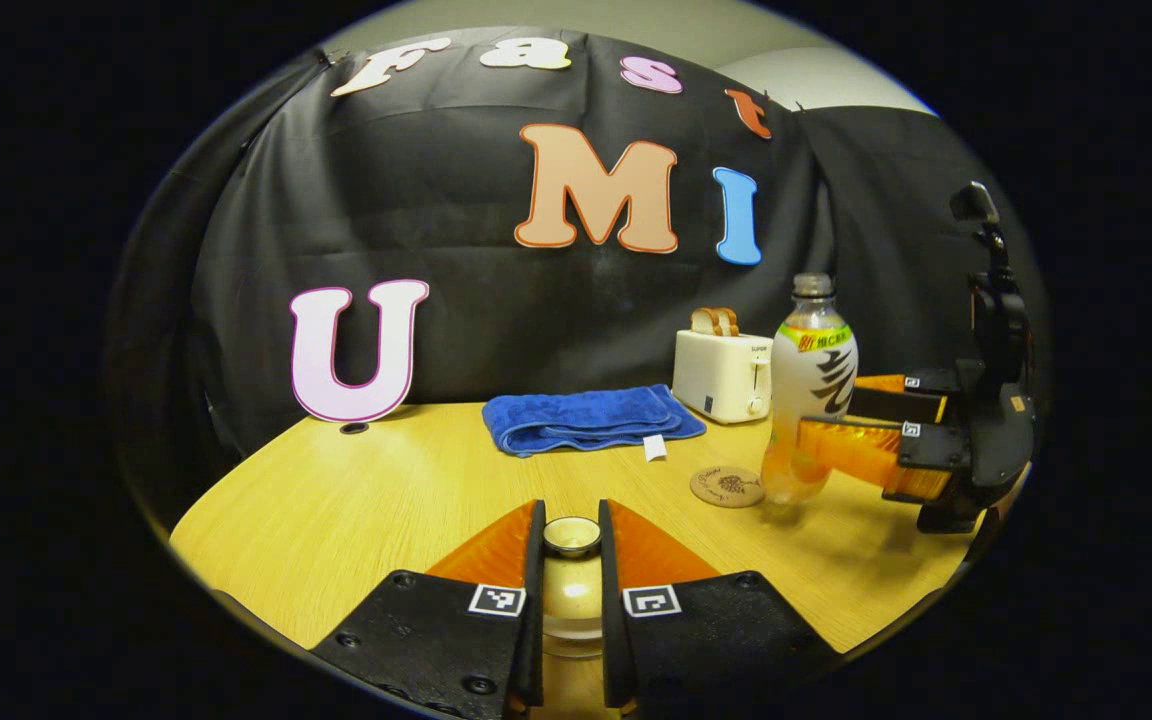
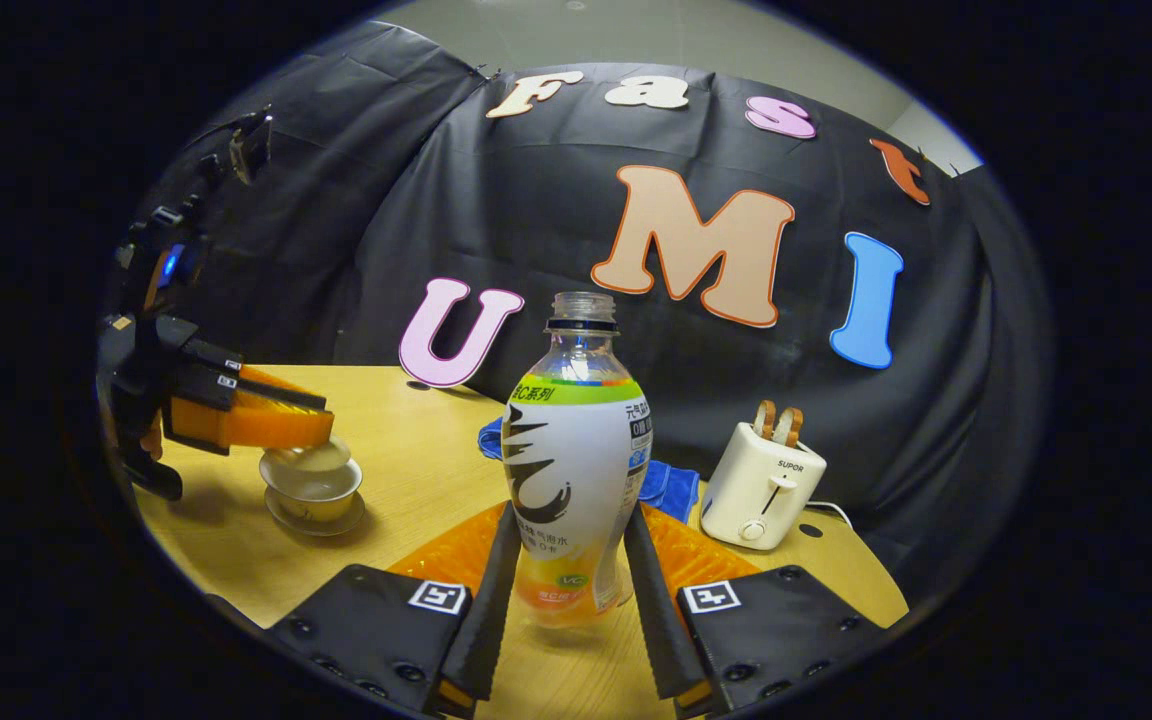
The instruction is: Open the teacup lid with one hand, grasp the water bottle and pour water into the teacup with the other hand; after pouring, place the water bottle on the coaster and then close the teacup lid.
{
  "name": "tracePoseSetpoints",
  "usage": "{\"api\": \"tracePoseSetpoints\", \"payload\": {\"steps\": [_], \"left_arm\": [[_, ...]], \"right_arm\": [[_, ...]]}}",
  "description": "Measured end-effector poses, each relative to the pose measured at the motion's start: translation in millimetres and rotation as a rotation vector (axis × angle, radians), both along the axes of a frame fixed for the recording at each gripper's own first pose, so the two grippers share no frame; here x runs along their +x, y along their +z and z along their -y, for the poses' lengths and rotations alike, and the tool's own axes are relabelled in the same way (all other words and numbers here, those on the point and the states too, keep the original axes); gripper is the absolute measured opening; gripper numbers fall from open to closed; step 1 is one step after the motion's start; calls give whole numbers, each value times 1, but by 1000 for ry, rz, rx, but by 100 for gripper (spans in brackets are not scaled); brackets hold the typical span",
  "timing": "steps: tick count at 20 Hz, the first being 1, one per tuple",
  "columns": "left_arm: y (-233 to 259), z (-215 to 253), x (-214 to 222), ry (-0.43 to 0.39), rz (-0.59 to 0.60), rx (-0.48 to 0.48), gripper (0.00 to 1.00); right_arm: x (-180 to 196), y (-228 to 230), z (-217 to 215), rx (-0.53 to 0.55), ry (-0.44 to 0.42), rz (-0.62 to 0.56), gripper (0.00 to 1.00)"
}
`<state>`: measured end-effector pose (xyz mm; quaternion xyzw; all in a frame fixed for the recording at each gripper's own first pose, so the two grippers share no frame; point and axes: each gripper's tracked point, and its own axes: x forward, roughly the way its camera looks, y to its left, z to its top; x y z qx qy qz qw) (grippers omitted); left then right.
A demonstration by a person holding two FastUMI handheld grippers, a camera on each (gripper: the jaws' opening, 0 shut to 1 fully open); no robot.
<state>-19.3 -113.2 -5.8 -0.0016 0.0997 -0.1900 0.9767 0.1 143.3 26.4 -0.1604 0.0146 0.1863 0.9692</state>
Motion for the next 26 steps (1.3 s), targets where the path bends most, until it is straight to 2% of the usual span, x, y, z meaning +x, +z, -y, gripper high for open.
{"api": "tracePoseSetpoints", "payload": {"steps": [5, 10, 15, 17, 20, 22, 26], "left_arm": [[-12, 2, 1, 0, -11, 42, 21], [-17, 2, 3, 8, -4, 31, 23], [-17, 1, -1, 12, 19, 36, 30], [-17, 2, -3, 9, 31, 47, 43], [-4, -4, -4, 34, 78, 50, 70], [11, -12, -3, 67, 128, 43, 95], [34, -25, -14, 110, 197, 38, 96]], "right_arm": [[0, -1, -1, 12, 8, -13, 63], [2, 0, 0, 23, 4, -14, 64], [3, 3, -3, 39, 7, -19, 63], [4, 3, -5, 43, 7, -20, 64], [9, 6, -5, 60, 0, -18, 64], [18, 9, -3, 80, -17, -6, 64], [43, 6, 4, 151, -63, -13, 63]]}}
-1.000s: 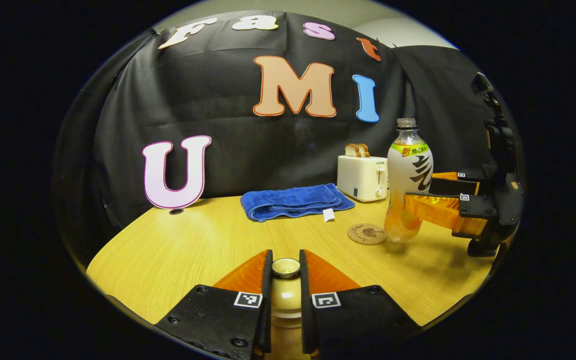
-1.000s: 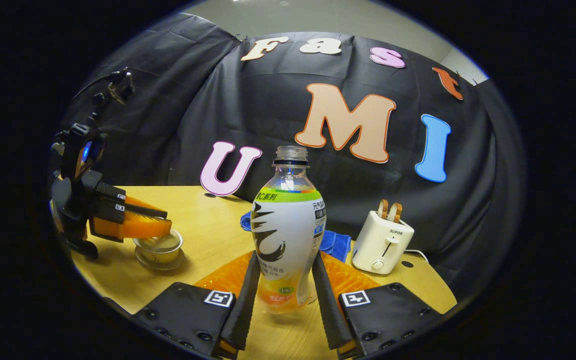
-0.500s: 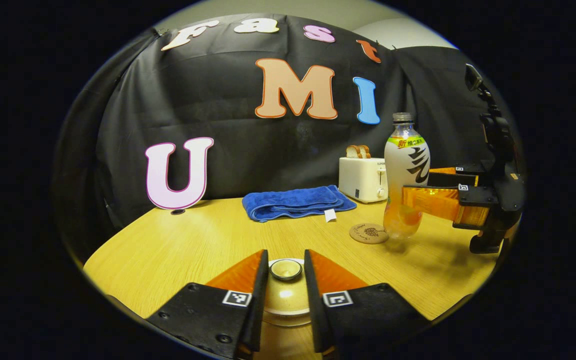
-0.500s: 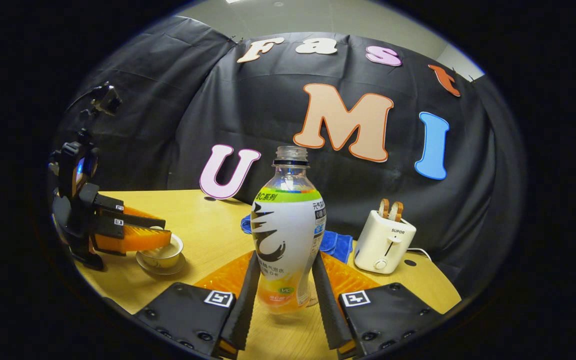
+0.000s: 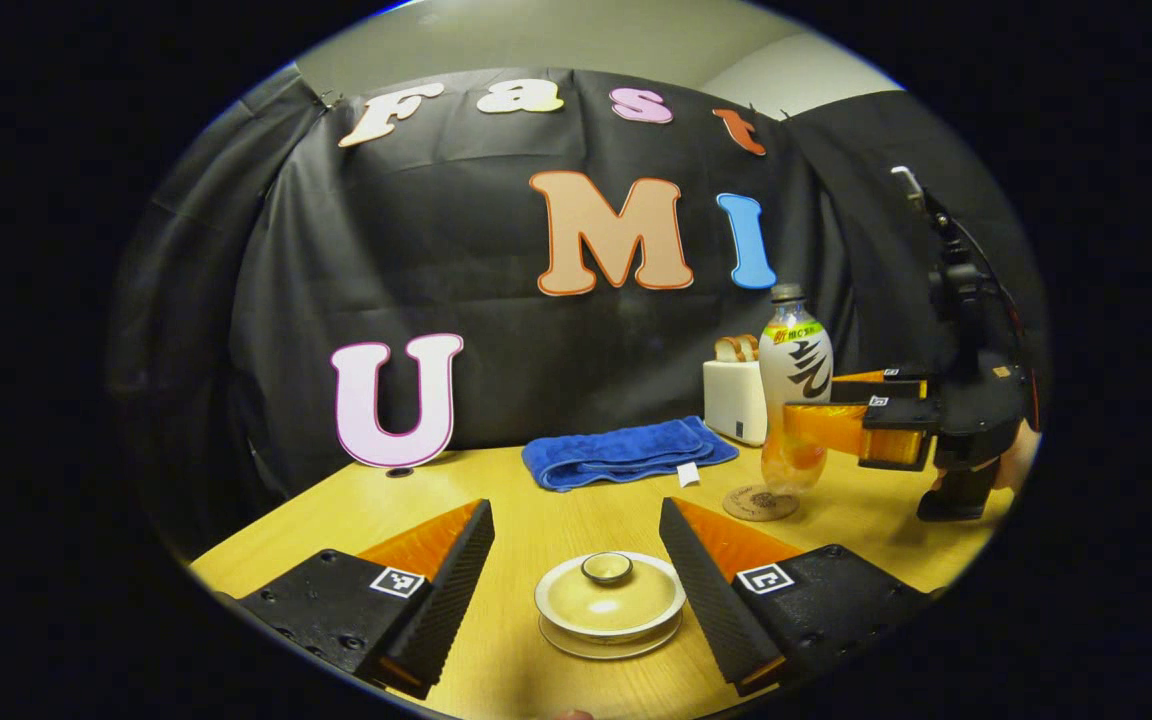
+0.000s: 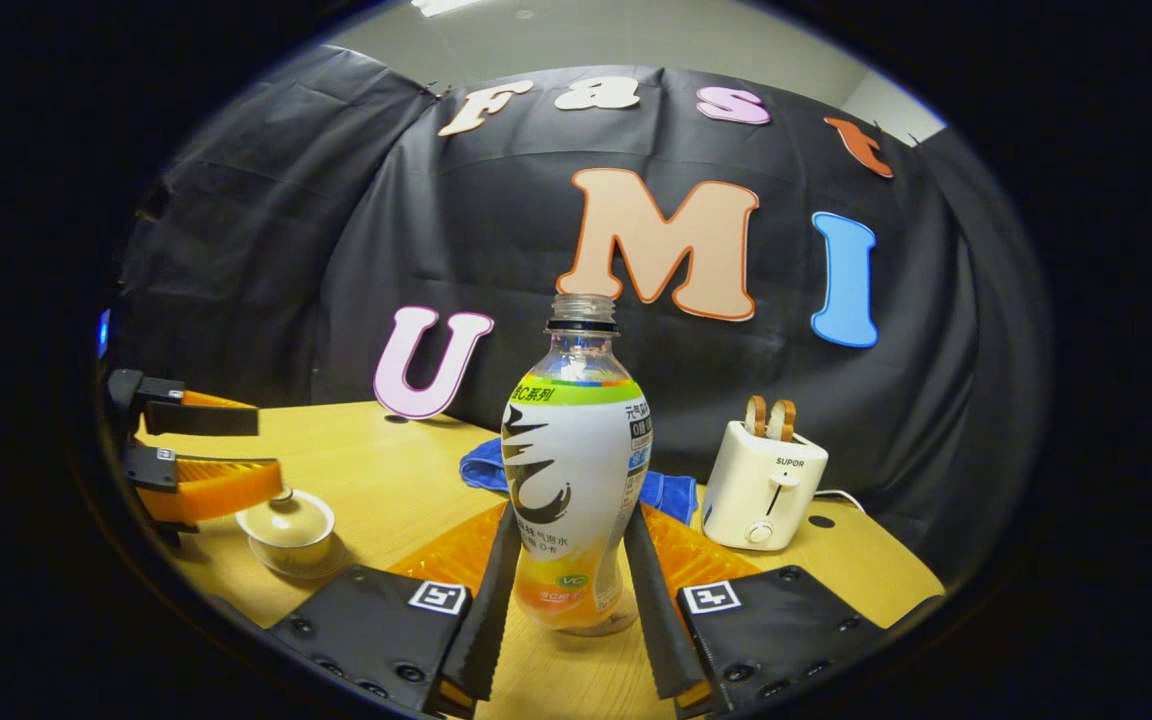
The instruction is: Open the teacup lid with one hand, grasp the water bottle and pour water into the teacup with the other hand; after pouring, place the water bottle on the coaster and then close the teacup lid.
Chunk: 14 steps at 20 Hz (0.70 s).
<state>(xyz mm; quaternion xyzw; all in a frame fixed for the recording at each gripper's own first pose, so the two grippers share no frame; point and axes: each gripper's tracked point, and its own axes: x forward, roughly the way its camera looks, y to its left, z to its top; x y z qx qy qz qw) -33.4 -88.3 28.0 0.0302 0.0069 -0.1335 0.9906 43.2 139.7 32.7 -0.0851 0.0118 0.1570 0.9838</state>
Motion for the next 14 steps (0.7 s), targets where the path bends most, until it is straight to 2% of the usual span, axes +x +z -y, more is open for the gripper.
{"api": "tracePoseSetpoints", "payload": {"steps": [4, 8, 9, 10, 14], "left_arm": [[14, -11, -11, 34, 40, -27, 96], [20, -20, -17, 58, 45, -59, 96], [22, -21, -18, 58, 43, -67, 100], [23, -23, -19, 62, 48, -70, 96], [30, -26, -19, 72, 68, -58, 96]], "right_arm": [[25, -14, 6, 51, -32, -44, 63], [46, -33, 10, 52, -58, -80, 63], [50, -40, 12, 54, -67, -96, 64], [53, -46, 13, 60, -70, -117, 64], [56, -50, 13, 70, -79, -126, 64]]}}
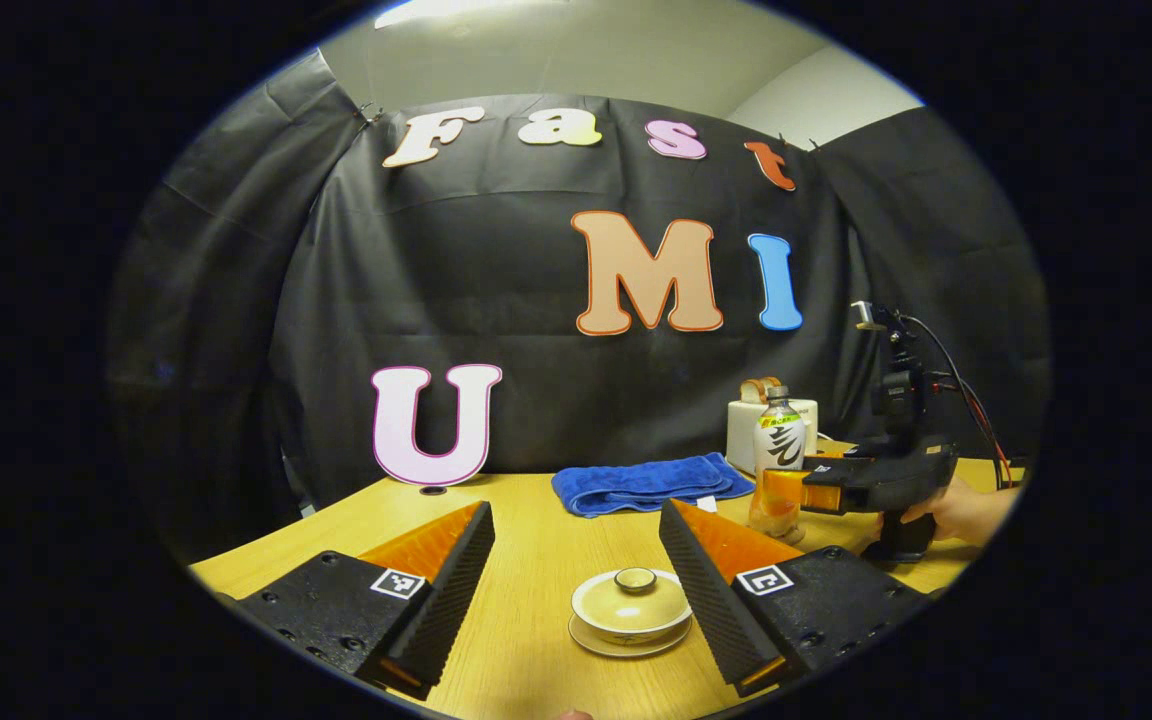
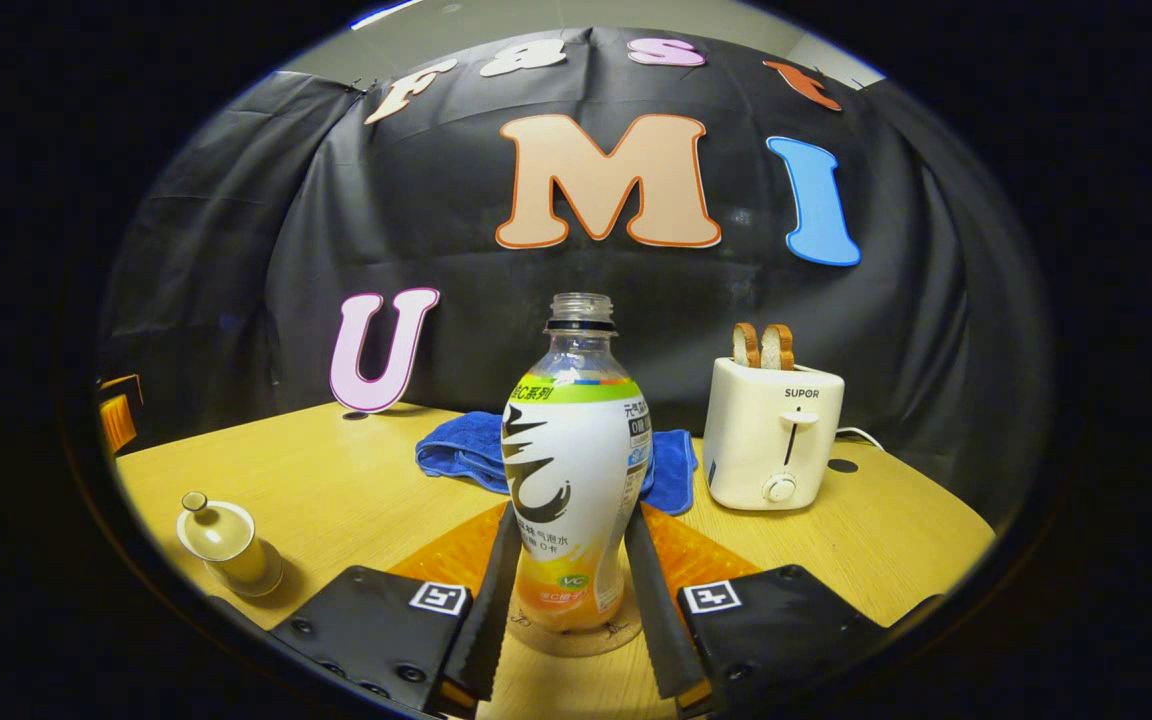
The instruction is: Open the teacup lid with one hand, grasp the water bottle and pour water into the teacup with the other hand; after pouring, place the water bottle on the coaster and then close the teacup lid.
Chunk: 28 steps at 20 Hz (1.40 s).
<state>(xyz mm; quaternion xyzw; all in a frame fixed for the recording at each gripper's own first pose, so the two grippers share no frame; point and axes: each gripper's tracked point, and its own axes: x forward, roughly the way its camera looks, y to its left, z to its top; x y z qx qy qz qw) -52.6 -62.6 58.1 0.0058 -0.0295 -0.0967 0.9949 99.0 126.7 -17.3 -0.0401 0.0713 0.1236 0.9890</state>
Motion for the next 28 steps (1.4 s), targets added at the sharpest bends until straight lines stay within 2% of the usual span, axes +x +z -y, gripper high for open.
{"api": "tracePoseSetpoints", "payload": {"steps": [5, 6, 7, 8, 9, 12, 15, 16, 17, 18, 22, 23, 24, 25, 26, 28], "left_arm": [[1, 1, 0, -5, 5, -6, 96], [2, 1, 1, -5, 6, -8, 100], [1, 1, 0, -5, 5, -8, 96], [2, 2, 0, -5, 5, -8, 100], [1, 1, 0, -4, 5, -8, 96], [4, 2, 0, -7, 12, -12, 96], [5, 2, 0, -7, 16, -12, 96], [5, 2, 0, -9, 14, -14, 100], [4, 2, 0, -9, 10, -15, 96], [3, 2, 1, -9, 8, -17, 100], [4, 0, -1, -6, 12, -14, 96], [6, 1, -1, -6, 16, -14, 100], [7, 1, -2, -7, 19, -15, 96], [7, 2, -2, -9, 21, -16, 96], [7, 3, -2, -9, 21, -18, 96], [8, 2, -3, -10, 21, -25, 99]], "right_arm": [[-1, -1, -3, -29, 6, 19, 66], [0, -1, -3, -29, 6, 24, 66], [1, -1, -2, -24, 3, 21, 70], [2, 0, -2, -13, 4, 17, 68], [3, -1, 0, 0, -2, 8, 70], [5, -7, 2, 17, -9, -23, 75], [1, -15, 0, -17, 0, -35, 75], [1, -16, -2, -31, 2, -31, 75], [1, -17, -2, -45, 4, -24, 76], [0, -16, -4, -57, 3, -16, 76], [-2, -16, -2, -61, -6, -20, 76], [-3, -16, -1, -56, -9, -19, 75], [-4, -14, -1, -51, -11, -14, 77], [-5, -11, 0, -51, -17, -3, 87], [-7, -7, 2, -56, -23, 10, 89], [-15, 0, 4, -63, -27, 40, 100]]}}
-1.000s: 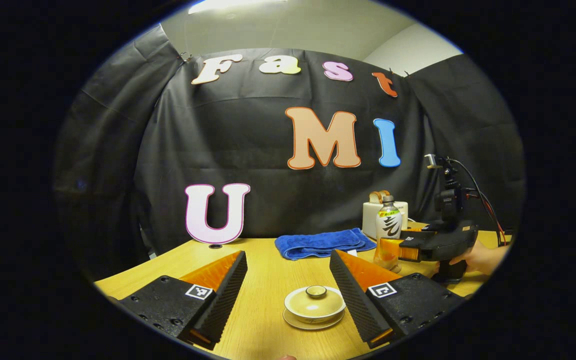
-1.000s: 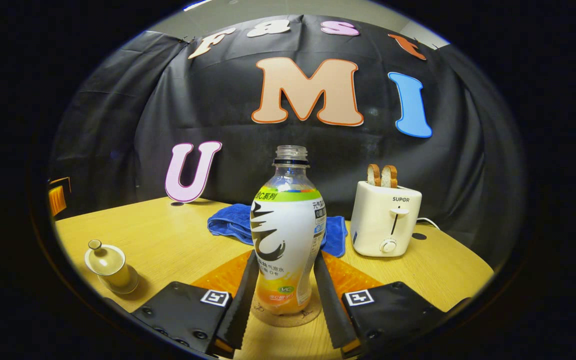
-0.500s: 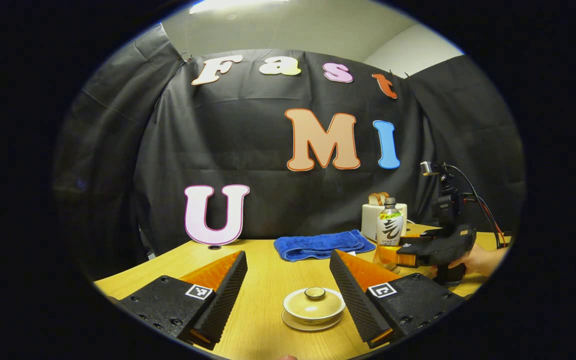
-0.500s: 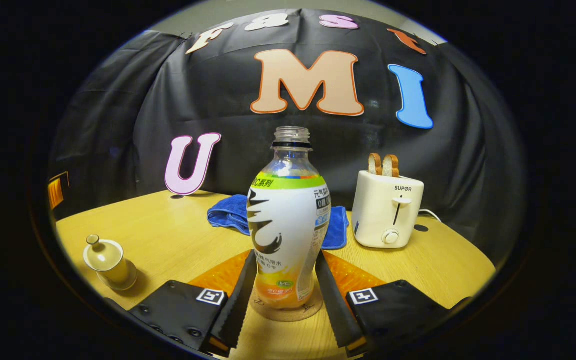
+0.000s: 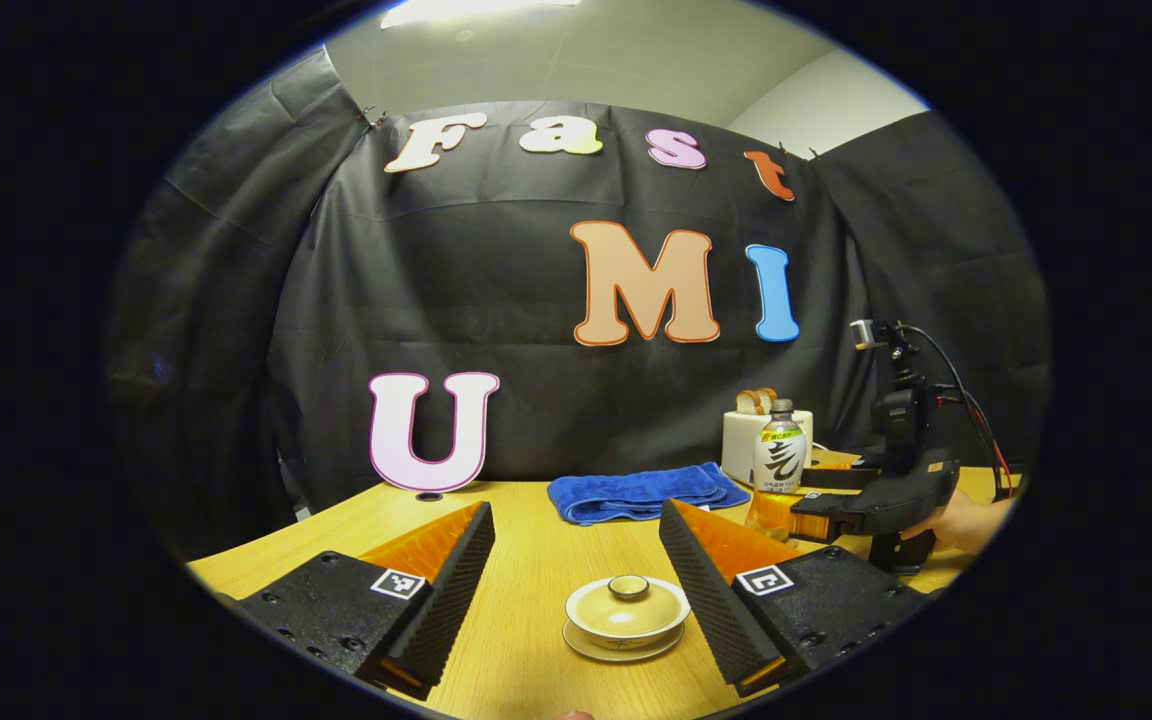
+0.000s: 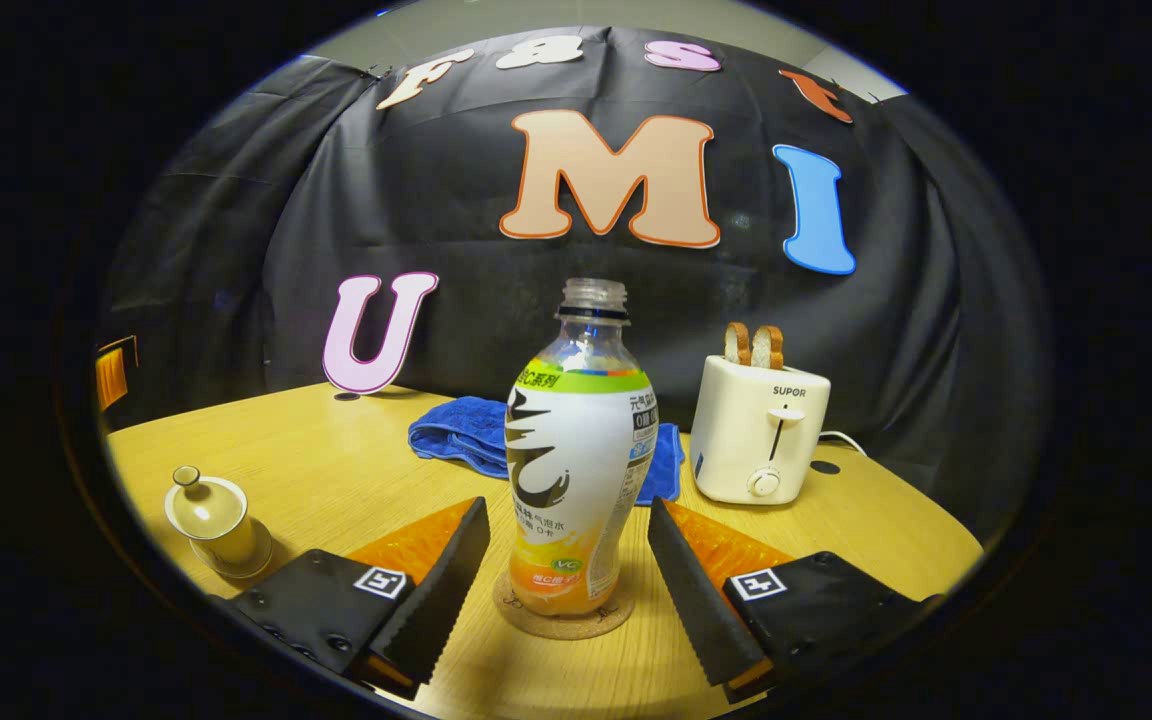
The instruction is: Open the teacup lid with one hand, grasp the water bottle and pour water into the teacup with the other hand; after pouring, place the water bottle on the coaster and then close the teacup lid.
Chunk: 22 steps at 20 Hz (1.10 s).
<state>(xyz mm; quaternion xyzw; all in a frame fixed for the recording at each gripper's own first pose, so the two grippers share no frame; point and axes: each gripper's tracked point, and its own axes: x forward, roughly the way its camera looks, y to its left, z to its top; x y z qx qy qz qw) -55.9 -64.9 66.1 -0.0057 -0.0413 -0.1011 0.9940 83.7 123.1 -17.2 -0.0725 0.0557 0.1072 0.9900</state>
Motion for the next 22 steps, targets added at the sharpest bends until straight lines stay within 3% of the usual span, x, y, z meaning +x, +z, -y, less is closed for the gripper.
{"api": "tracePoseSetpoints", "payload": {"steps": [5, 7, 9, 11, 13, 19, 20, 21, 22], "left_arm": [[2, -2, -5, 15, 6, -20, 96], [4, -4, -7, 26, 11, -21, 96], [8, -6, -9, 38, 21, -20, 96], [9, -8, -11, 49, 28, -21, 96], [8, -10, -12, 57, 28, -27, 96], [0, -13, -16, 77, 11, -49, 96], [0, -14, -17, 83, 15, -42, 96], [-1, -14, -17, 85, 17, -32, 96], [-1, -14, -18, 89, 20, -23, 96]], "right_arm": [[-39, 29, 6, 12, -16, 91, 100], [-57, 46, 11, 31, -29, 135, 95], [-74, 59, 16, 60, -40, 157, 100], [-88, 67, 22, 90, -59, 163, 95], [-101, 67, 31, 110, -82, 162, 100], [-134, 66, 58, 76, -157, 205, 100], [-137, 63, 60, 71, -163, 205, 95], [-141, 60, 59, 72, -162, 200, 100], [-142, 58, 58, 74, -159, 190, 95]]}}
